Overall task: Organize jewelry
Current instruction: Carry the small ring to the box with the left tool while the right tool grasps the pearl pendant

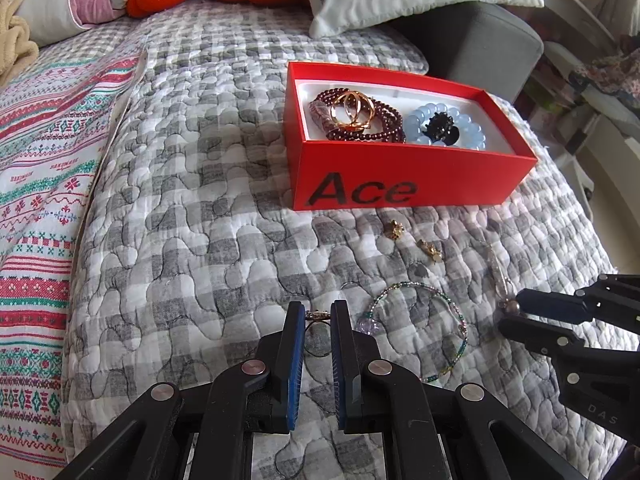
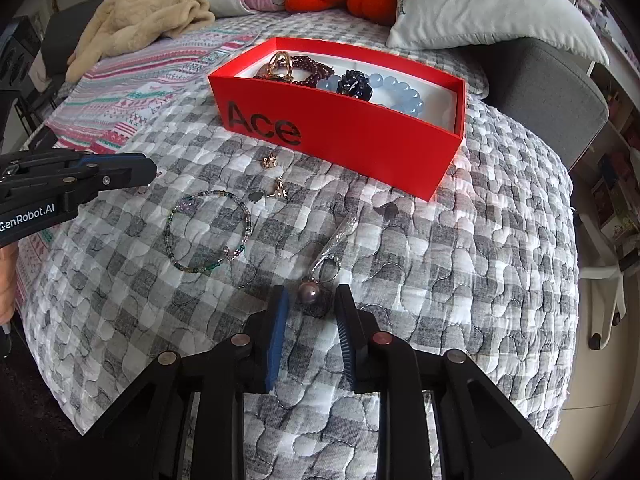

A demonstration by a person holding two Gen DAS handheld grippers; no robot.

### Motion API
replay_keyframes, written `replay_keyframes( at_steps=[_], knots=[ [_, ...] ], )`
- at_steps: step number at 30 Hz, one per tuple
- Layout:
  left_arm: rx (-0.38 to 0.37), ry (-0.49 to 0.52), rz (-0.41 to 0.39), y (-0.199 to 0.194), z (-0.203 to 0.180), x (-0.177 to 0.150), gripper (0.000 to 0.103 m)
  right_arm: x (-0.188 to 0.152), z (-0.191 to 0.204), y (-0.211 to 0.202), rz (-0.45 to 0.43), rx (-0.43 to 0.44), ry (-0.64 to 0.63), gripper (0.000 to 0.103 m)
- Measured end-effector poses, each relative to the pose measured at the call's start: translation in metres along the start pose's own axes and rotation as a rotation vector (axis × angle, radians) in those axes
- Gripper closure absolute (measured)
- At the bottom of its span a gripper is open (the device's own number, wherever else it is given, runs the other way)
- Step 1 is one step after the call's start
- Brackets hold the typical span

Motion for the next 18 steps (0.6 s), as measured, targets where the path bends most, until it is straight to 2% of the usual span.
replay_keyframes(
  at_steps=[2, 9, 18],
  knots=[
    [-0.002, -0.001, -0.001, 0.000, 0.000, 0.000, 0.096, 0.000, -0.003, 0.000, 0.002, 0.013, 0.004, 0.091],
    [-0.014, -0.014, -0.014, -0.005, 0.001, 0.003, 0.096, 0.000, -0.022, -0.018, -0.019, 0.030, 0.046, 0.091],
    [-0.049, -0.050, -0.072, -0.021, 0.002, 0.020, 0.096, 0.012, -0.041, -0.059, -0.118, 0.066, 0.133, 0.091]
  ],
)
Point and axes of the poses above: each gripper's, at about its wrist camera, not at the fingertips, and y roughly the way its jaws point, z to its left, x to its top, the point moved 4 cm from there along y, roughly the way its jaws point
